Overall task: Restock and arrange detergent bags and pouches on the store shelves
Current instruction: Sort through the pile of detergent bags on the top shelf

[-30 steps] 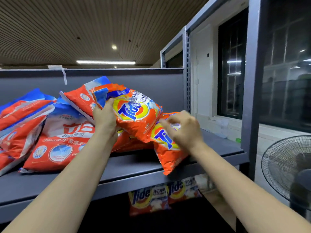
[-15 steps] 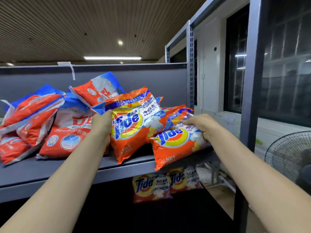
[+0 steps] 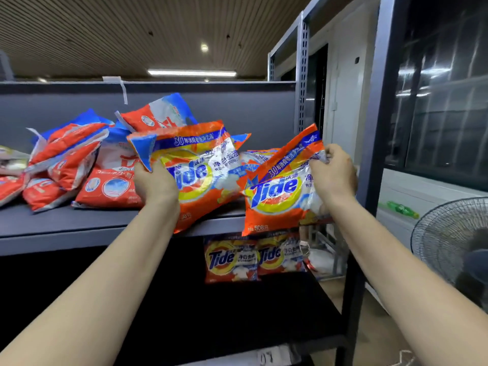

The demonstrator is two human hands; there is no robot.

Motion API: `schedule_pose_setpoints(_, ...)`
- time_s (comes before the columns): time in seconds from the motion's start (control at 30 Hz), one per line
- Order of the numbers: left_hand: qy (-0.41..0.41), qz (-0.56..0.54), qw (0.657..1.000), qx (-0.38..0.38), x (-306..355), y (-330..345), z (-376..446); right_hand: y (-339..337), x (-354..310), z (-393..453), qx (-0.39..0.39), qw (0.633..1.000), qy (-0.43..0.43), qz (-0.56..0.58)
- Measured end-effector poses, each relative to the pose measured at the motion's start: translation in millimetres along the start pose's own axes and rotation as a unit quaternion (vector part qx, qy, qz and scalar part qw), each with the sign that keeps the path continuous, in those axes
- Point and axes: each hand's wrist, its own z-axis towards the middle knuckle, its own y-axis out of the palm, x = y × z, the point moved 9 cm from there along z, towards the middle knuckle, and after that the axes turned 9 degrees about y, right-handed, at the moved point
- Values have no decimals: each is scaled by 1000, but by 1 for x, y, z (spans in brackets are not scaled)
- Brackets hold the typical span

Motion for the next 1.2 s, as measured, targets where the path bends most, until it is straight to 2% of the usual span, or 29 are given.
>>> schedule_pose_setpoints(0.13,128,62,987,68,37,-35,-31,-21,11,-19,21,995,-45,86)
schedule_pose_setpoints(0.27,140,117,978,96,40,-57,-54,-37,40,-47,60,989,-52,128)
schedule_pose_setpoints(0.4,126,119,977,123,26,-80,-66,-34,89,-64,33,987,-30,156)
schedule_pose_setpoints(0.5,140,118,978,99,13,-89,-75,-21,123,-83,-2,995,-31,97)
schedule_pose_setpoints(0.63,230,159,960,-7,-8,-81,-115,10,172,-105,-88,995,12,51)
schedule_pose_setpoints(0.73,184,190,962,-67,-55,-78,-146,26,200,-111,-127,985,92,68)
schedule_pose_setpoints(0.83,133,203,963,-120,-103,-66,-166,37,221,-111,-134,971,162,111)
schedule_pose_setpoints(0.93,79,191,965,-161,-148,-51,-173,47,237,-104,-120,968,194,104)
schedule_pose_setpoints(1.07,-41,157,978,-130,-206,-44,-157,65,264,-92,-83,955,260,115)
schedule_pose_setpoints(1.2,-57,108,985,-123,-242,-22,-131,90,282,-84,-47,929,286,229)
